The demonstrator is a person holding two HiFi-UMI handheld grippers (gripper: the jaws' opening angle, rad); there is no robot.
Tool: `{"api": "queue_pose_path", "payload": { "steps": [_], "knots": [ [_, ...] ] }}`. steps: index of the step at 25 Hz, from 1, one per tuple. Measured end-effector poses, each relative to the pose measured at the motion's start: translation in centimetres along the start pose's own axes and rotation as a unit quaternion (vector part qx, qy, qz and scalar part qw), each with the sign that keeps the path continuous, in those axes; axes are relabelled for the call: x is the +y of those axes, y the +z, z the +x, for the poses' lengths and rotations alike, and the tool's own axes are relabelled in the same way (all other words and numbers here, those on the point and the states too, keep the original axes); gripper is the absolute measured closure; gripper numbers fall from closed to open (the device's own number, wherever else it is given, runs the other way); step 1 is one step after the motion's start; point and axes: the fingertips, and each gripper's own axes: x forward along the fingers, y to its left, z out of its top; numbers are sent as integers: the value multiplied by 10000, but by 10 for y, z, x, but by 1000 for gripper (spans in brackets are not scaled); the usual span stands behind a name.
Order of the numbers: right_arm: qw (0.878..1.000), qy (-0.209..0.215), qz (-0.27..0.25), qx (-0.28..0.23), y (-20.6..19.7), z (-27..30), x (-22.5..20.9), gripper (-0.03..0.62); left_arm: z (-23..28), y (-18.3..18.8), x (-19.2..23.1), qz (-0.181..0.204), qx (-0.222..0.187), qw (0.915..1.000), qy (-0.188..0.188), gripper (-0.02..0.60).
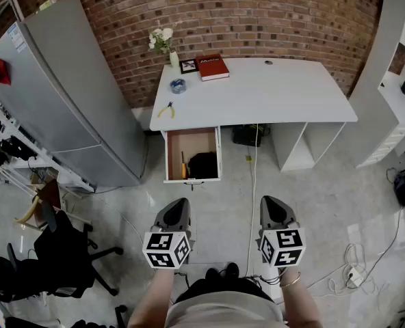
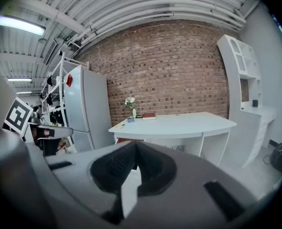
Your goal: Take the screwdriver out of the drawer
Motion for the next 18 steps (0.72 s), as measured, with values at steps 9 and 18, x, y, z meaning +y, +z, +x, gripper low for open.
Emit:
{"api": "queue_pose_path", "payload": {
  "steps": [9,18],
  "knots": [
    [9998,-22,69,-174,5,-6,-21,592,11,2,-11,76,6,9999,78,589],
    [9994,174,136,-260,6,-10,-28,592,11,-2,-10,39,6,9990,447,547]
  ]
}}
